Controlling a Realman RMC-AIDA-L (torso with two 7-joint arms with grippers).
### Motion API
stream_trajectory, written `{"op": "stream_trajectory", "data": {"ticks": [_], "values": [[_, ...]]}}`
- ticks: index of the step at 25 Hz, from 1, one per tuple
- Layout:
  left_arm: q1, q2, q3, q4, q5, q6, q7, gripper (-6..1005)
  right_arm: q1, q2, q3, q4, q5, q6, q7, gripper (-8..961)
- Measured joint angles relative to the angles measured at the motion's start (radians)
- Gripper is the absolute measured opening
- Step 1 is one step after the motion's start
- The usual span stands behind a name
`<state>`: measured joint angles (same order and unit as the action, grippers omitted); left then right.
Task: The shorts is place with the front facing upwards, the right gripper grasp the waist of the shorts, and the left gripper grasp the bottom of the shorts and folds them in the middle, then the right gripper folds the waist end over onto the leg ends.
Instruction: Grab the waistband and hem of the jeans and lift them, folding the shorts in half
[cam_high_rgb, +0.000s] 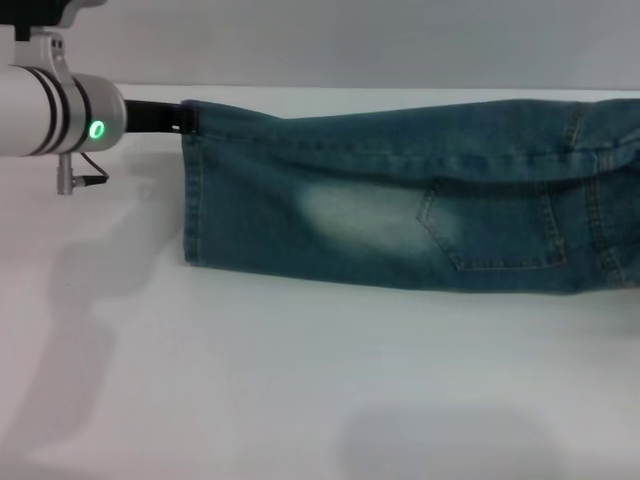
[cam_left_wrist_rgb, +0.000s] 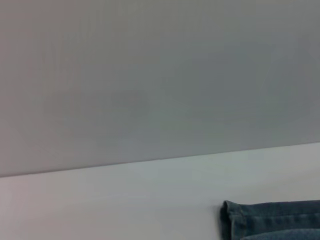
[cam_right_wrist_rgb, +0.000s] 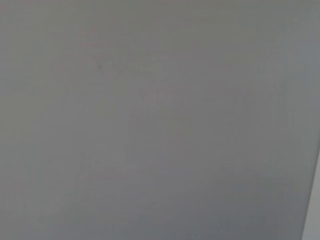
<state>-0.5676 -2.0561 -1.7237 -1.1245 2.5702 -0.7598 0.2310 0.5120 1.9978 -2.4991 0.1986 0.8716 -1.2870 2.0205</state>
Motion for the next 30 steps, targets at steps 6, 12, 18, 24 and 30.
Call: {"op": "stream_trajectory", "data": {"ticks": [6, 12, 18, 24, 30], "values": [[-0.020, 0.000, -0.065, 0.039, 0.001, 0.001, 0.043, 18, 0.028, -0.002, -0.023, -0.020, 0.000, 0.017, 0.000, 11], [-0.018, 0.002, -0.098, 0.045, 0.001, 0.001, 0.059, 18, 0.052, -0.002, -0.043, -0.036, 0.000, 0.031, 0.000, 12], [-0.013, 0.004, -0.126, 0.055, 0.000, -0.002, 0.083, 18, 0.071, -0.002, -0.056, -0.047, 0.000, 0.055, 0.000, 13], [-0.012, 0.004, -0.145, 0.063, 0.001, -0.001, 0.095, 18, 0.088, -0.002, -0.069, -0.054, 0.000, 0.080, -0.003, 14], [-0.010, 0.004, -0.176, 0.083, 0.000, 0.000, 0.112, 17, 0.105, -0.002, -0.078, -0.071, 0.000, 0.110, -0.012, 15]]}}
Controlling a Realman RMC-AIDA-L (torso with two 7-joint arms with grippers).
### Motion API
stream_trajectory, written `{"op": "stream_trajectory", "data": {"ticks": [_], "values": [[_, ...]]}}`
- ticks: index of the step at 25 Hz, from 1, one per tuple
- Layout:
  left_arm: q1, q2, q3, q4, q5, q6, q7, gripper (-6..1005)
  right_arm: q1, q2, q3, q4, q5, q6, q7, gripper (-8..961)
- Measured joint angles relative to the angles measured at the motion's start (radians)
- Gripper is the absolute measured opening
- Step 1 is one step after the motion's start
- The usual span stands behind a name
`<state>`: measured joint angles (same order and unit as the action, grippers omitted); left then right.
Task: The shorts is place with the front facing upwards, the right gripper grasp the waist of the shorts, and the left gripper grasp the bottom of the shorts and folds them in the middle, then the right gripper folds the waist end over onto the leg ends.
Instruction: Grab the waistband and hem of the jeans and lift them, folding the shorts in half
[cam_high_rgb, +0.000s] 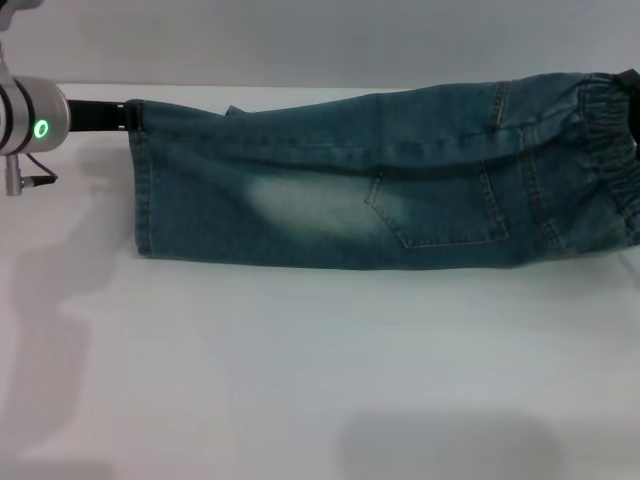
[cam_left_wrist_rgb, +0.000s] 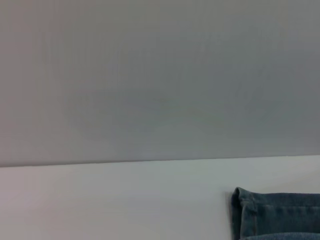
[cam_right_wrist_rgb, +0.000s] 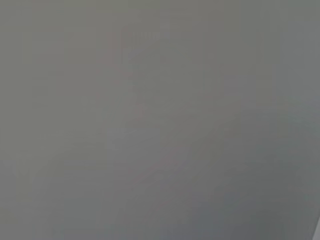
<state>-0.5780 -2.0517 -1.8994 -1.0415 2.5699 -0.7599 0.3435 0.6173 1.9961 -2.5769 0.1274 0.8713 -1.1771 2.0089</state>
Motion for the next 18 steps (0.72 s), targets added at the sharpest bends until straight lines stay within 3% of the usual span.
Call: {"op": "stream_trajectory", "data": {"ticks": [18], "values": [[0.045, 0.004, -0.069, -0.008, 0.001, -0.006, 0.024, 17, 0.049, 0.011, -0.025, -0.017, 0.000, 0.022, -0.004, 17]]}}
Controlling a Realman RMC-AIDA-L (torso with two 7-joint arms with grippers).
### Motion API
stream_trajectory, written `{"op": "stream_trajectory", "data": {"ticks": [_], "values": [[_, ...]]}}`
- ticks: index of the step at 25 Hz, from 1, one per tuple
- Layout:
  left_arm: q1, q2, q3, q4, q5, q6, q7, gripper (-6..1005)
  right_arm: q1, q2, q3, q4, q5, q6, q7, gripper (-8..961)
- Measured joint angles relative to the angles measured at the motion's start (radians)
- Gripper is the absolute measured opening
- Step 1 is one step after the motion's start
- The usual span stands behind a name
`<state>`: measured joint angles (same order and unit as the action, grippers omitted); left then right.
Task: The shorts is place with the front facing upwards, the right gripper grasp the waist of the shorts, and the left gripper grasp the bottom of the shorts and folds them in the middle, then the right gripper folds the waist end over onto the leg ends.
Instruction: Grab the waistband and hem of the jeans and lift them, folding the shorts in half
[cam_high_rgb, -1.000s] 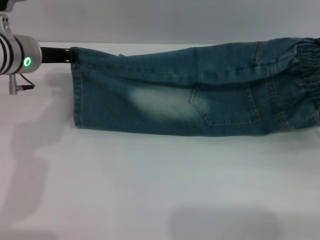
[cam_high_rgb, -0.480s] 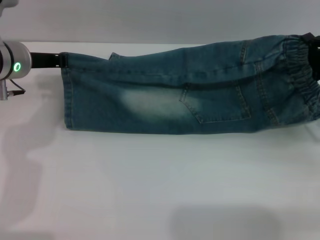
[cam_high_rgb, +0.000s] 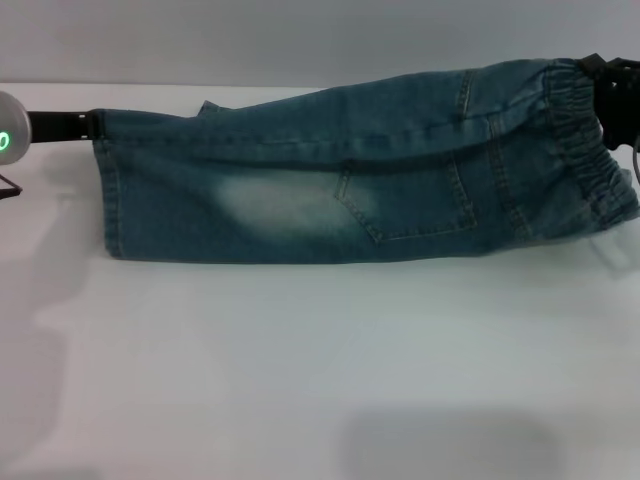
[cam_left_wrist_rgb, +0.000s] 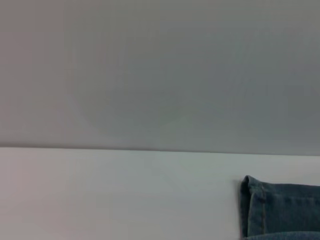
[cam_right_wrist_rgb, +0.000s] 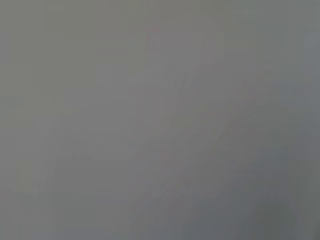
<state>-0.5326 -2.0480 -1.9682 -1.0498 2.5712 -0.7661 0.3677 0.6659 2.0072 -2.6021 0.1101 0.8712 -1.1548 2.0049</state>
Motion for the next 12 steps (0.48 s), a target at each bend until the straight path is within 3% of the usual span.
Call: {"op": "stream_trajectory", "data": {"ticks": [12], "values": [[0.009, 0.006, -0.045, 0.002, -0.001, -0.002, 0.039, 18, 0.005, 0.006, -0.002, -0.018, -0.001, 0.011, 0.000, 19]]}}
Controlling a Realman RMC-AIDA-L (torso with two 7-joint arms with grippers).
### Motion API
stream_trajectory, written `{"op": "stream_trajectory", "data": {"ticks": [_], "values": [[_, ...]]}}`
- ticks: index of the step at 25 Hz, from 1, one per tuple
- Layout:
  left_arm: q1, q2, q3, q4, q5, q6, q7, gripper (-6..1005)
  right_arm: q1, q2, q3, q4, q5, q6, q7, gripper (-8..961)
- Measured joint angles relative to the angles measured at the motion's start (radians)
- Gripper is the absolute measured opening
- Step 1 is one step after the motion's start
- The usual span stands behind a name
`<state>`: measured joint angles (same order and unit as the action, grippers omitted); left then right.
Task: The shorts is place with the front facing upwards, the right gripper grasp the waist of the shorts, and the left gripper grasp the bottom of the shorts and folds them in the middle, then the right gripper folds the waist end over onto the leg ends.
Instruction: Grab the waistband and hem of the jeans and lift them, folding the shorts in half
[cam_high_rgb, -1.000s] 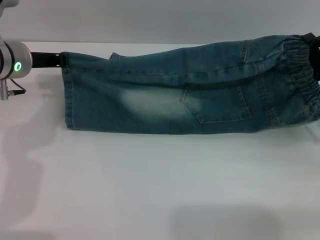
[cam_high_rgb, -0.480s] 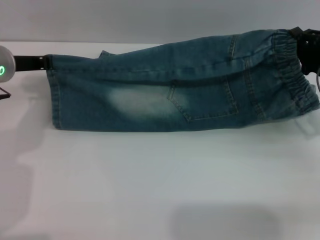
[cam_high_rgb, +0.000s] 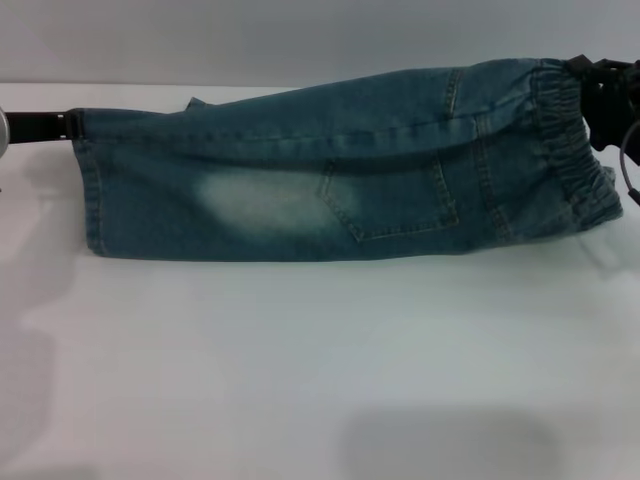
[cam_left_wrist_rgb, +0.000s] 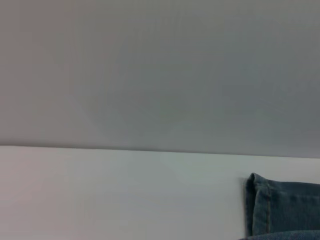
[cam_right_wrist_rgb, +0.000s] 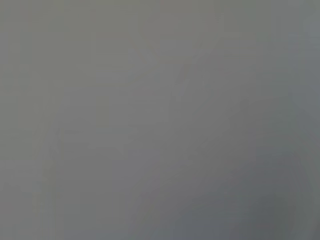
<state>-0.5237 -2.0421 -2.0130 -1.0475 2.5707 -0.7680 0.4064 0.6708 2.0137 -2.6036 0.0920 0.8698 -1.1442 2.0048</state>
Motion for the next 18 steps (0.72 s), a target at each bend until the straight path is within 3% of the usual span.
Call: {"op": "stream_trajectory", "data": {"ticks": [18], "values": [[0.006, 0.017, -0.058, 0.019, -0.002, 0.000, 0.027, 17, 0.041, 0.010, -0.009, -0.032, -0.003, 0.042, -0.022, 22]]}}
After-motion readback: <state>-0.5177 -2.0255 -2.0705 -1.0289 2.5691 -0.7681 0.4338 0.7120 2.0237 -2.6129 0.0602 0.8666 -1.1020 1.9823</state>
